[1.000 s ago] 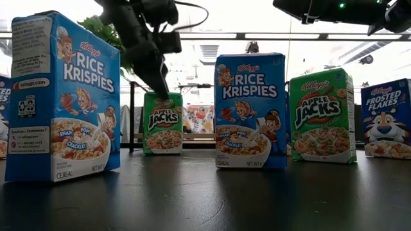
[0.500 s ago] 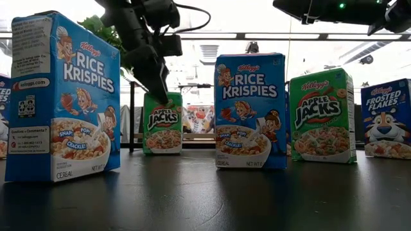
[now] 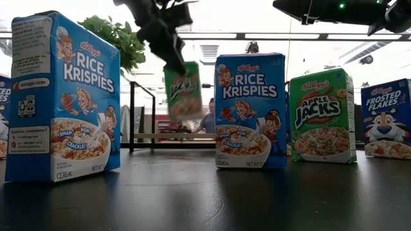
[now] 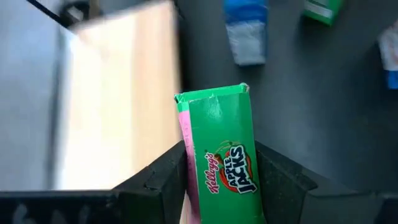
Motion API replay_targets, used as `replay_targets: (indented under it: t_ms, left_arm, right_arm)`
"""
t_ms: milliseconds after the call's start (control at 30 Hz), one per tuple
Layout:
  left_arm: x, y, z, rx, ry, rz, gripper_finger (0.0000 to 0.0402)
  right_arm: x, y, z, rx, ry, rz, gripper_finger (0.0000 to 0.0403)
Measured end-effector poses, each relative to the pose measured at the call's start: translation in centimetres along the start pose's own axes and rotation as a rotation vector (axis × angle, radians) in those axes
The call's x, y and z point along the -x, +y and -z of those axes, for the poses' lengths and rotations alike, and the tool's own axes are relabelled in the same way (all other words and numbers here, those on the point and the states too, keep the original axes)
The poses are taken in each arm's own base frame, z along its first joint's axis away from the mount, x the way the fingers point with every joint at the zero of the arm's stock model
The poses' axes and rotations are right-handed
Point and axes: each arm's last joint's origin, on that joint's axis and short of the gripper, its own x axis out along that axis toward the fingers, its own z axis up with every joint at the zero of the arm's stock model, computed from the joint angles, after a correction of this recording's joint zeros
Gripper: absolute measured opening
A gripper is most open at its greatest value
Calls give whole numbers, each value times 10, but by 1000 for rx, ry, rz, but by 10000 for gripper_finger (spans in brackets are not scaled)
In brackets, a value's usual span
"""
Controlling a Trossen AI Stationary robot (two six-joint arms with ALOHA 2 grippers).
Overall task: Stack cereal on shelf
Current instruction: Put the top green cereal box on the shelf
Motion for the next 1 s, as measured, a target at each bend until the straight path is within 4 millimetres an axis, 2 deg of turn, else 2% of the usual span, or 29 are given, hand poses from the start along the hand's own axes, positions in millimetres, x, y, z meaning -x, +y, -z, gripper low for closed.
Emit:
replay_targets:
  t_ms: [133, 300, 500, 633, 833, 1000]
  left_arm:
    - [12, 30, -1, -46, -23, -73, 149]
    - [20, 67, 10, -6, -37, -135, 149]
    - [21, 92, 26, 25, -57, -171, 149]
    - [11, 101, 31, 35, -51, -187, 149]
    - [-26, 113, 38, 62, 49, -131, 148]
    - [-45, 133, 40, 85, 121, -118, 148]
  right_arm:
    - [0, 0, 0, 0, 3, -1, 18]
    - [0, 0, 0, -1, 3, -2, 18]
    - [0, 0, 0, -1, 3, -1, 18]
    - [0, 0, 0, -1, 3, -1, 18]
    - [0, 0, 0, -1, 3, -1, 18]
    - [0, 0, 1, 0, 9, -4, 18]
